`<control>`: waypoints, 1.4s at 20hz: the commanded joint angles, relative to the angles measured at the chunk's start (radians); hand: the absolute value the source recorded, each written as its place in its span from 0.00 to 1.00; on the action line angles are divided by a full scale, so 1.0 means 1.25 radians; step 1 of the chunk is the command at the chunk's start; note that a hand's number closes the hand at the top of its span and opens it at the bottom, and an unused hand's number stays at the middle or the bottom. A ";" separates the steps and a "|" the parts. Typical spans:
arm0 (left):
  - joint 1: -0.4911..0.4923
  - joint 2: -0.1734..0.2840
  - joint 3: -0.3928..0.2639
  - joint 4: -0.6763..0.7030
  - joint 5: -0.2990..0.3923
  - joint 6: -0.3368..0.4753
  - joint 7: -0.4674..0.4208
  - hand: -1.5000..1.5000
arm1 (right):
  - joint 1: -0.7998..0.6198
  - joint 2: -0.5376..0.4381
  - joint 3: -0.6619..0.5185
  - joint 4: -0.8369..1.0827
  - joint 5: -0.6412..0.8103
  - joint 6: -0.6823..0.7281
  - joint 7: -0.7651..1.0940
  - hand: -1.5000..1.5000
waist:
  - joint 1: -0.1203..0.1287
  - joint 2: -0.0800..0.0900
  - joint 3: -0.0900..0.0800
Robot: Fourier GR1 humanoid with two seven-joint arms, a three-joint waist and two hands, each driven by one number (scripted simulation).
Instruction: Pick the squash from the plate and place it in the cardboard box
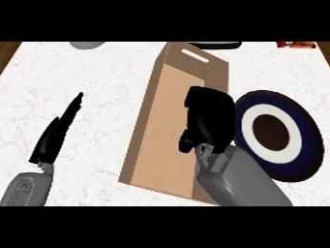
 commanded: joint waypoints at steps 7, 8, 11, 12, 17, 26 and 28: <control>-0.010 -0.006 -0.005 0.005 -0.014 0.008 -0.004 0.50 | -0.058 0.008 -0.010 0.062 -0.087 -0.441 -0.083 0.00 | 0.006 0.005 0.002; -0.015 0.014 0.010 -0.011 0.003 -0.014 0.024 0.50 | -0.049 0.008 -0.023 0.056 -0.086 -0.473 -0.097 0.00 | 0.001 0.001 0.002; -0.022 0.014 0.022 0.028 0.013 -0.018 -0.020 0.50 | -0.055 0.008 0.002 0.069 -0.136 -0.591 -0.070 0.00 | -0.001 0.002 0.001; 0.024 -0.011 0.000 -0.005 -0.011 0.014 -0.010 0.50 | -0.044 0.008 -0.025 0.068 -0.156 -0.602 -0.087 0.00 | -0.003 -0.001 0.001; -0.018 -0.012 0.004 0.002 -0.012 0.014 0.020 0.50 | 0.030 0.008 -0.079 0.024 -0.193 -0.735 -0.149 0.00 | -0.021 -0.002 0.001; 0.030 -0.020 -0.004 -0.056 -0.014 0.010 0.024 0.50 | 0.264 -0.057 -0.154 -0.080 -0.324 -0.860 -0.468 0.00 | -0.026 -0.004 0.001; -0.016 -0.003 0.036 0.087 -0.003 0.003 -0.063 0.50 | 0.251 -0.044 -0.175 -0.057 -0.353 -0.883 -0.513 0.00 | -0.028 -0.002 0.001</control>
